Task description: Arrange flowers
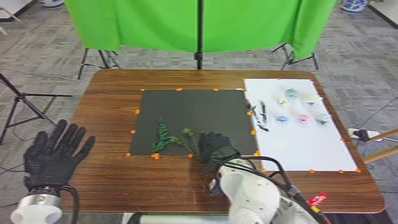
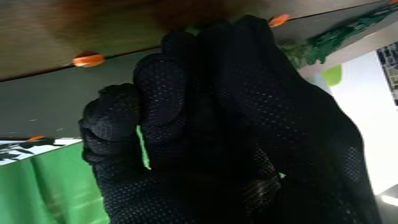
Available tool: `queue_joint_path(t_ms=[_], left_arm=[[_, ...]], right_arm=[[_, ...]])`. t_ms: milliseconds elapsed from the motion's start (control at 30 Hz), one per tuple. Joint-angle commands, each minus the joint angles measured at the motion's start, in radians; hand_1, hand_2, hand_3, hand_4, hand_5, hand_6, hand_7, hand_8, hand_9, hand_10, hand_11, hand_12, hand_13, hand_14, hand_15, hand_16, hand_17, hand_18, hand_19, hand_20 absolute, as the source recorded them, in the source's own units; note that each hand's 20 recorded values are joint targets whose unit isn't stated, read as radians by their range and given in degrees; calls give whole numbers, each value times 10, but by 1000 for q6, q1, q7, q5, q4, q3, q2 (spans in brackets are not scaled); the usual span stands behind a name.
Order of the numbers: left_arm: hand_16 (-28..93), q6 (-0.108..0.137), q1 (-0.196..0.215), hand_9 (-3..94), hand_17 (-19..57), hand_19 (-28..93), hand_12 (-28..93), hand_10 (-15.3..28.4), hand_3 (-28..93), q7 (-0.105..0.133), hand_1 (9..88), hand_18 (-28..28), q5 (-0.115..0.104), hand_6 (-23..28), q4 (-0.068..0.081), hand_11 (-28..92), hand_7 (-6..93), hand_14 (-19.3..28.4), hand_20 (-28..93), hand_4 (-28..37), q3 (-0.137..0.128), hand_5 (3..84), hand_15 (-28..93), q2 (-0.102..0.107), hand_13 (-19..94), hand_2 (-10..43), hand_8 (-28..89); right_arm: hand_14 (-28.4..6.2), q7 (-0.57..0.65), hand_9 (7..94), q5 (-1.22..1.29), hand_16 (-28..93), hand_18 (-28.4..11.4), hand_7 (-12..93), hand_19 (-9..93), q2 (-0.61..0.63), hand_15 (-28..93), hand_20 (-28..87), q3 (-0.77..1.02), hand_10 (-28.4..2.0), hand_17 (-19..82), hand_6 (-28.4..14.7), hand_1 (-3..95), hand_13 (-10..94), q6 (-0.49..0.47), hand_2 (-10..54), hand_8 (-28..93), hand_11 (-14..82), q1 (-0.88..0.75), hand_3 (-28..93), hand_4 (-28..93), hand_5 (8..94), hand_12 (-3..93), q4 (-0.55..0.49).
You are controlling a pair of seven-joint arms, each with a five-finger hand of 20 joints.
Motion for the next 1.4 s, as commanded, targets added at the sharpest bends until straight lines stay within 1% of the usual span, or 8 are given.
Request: queue_joint_path(t_ms=[33, 600, 700, 800, 967, 1267, 1333, 1400], left_arm=[[-50, -9, 8, 390, -49, 387, 120, 150, 734, -14, 331, 154, -22, 63, 11, 249, 191, 149, 192, -283, 10, 415, 405, -8, 319, 99, -113], [-50, -7, 16, 390, -50, 386, 120, 152, 734, -11, 317, 154, -43, 64, 7, 248, 189, 151, 191, -283, 13, 416, 407, -14, 319, 111, -112], [-51, -14, 20, 390, -50, 386, 120, 152, 734, -8, 317, 154, -64, 64, 5, 248, 189, 151, 191, -283, 11, 416, 406, -14, 320, 111, -112], [-51, -12, 24, 390, -50, 386, 121, 152, 734, -3, 316, 154, -57, 64, 5, 248, 189, 150, 191, -283, 7, 416, 406, -14, 320, 111, -112], [-51, -12, 16, 391, -50, 387, 121, 151, 733, 1, 312, 155, -81, 64, 6, 248, 190, 150, 191, -283, 11, 416, 406, -24, 320, 114, -112], [-51, -24, 16, 392, -50, 388, 122, 151, 734, 14, 307, 155, -71, 65, 2, 252, 192, 150, 191, -283, 14, 418, 407, -28, 321, 117, -113], [-51, -26, 16, 391, -50, 388, 122, 150, 735, 18, 306, 155, -63, 65, -2, 251, 192, 151, 191, -283, 14, 418, 407, -25, 321, 117, -113], [-51, -23, 14, 391, -50, 388, 122, 150, 735, 18, 305, 155, -59, 65, -2, 251, 191, 151, 191, -283, 16, 418, 406, -26, 321, 117, -113]], right_arm=[[-125, 0, 733, -35, 475, -253, 368, 894, -26, 625, 415, -41, -145, 368, -25, 633, 619, 30, -95, 175, 225, 12, 637, -282, 706, 513, 50], [-130, 59, 733, -25, 463, -255, 377, 901, -14, 633, 408, -37, -148, 375, -28, 604, 623, 73, -95, 174, 222, 16, 660, -266, 696, 509, 67], [-135, 72, 728, -6, 449, -257, 376, 901, 9, 626, 403, -45, -155, 373, -32, 585, 619, 98, -95, 171, 209, 28, 654, -253, 684, 476, 47], [-144, 83, 704, 23, 413, -258, 386, 903, 25, 635, 396, -44, -167, 371, -36, 564, 619, 110, -95, 173, 260, 42, 648, -243, 673, 418, 20], [-156, 69, 687, 81, 336, -260, 400, 910, 64, 659, 391, -10, -187, 372, -42, 527, 629, 96, -95, 173, 362, 51, 598, -231, 670, 301, -37], [-161, 159, 680, -58, 327, -264, 313, 919, 170, 644, 384, 64, -197, 378, -60, 467, 623, 444, -95, 133, 344, 175, 654, -214, 659, 277, 106], [-162, 174, 672, -40, 313, -266, 260, 927, 197, 632, 375, 85, -205, 383, -68, 439, 611, 472, -95, -42, 314, 199, 708, -226, 651, 258, 140], [-162, 137, 659, -19, 309, -266, 241, 929, 237, 626, 373, 89, -207, 384, -74, 429, 599, 543, -95, -79, 301, 218, 711, -230, 640, 250, 182]])
